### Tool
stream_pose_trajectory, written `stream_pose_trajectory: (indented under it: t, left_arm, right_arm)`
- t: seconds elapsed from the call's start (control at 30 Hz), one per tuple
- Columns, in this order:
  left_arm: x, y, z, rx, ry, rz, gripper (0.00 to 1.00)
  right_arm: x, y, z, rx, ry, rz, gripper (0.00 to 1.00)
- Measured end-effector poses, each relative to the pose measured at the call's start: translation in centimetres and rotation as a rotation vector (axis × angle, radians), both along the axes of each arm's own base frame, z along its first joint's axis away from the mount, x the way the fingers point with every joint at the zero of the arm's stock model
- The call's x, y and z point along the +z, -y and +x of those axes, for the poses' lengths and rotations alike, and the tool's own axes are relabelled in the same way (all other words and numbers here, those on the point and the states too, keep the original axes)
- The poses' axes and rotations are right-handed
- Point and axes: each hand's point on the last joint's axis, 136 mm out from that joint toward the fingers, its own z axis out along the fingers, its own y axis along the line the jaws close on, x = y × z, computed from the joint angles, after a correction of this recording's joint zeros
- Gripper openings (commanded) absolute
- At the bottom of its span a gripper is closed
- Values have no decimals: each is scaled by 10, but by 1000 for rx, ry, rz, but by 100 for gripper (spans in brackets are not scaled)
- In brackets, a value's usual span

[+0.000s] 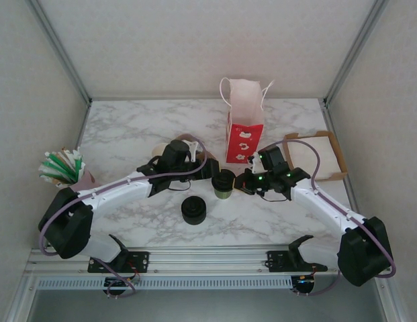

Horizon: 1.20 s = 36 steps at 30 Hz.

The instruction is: Pack the takeout coffee

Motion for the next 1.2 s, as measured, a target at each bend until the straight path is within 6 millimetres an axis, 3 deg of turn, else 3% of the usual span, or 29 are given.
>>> stream_pose_trajectory:
  t: [0.67,1.2]
  left_arm:
    - [-21,1,-14,-23,-59,-31,68]
    - [-17,-1,-17,-22,-55,-20,68]
  right_arm:
    - [-9,-4,10,-3,-9,-16,0]
    - [-8,-3,14,-5,1,-50,0]
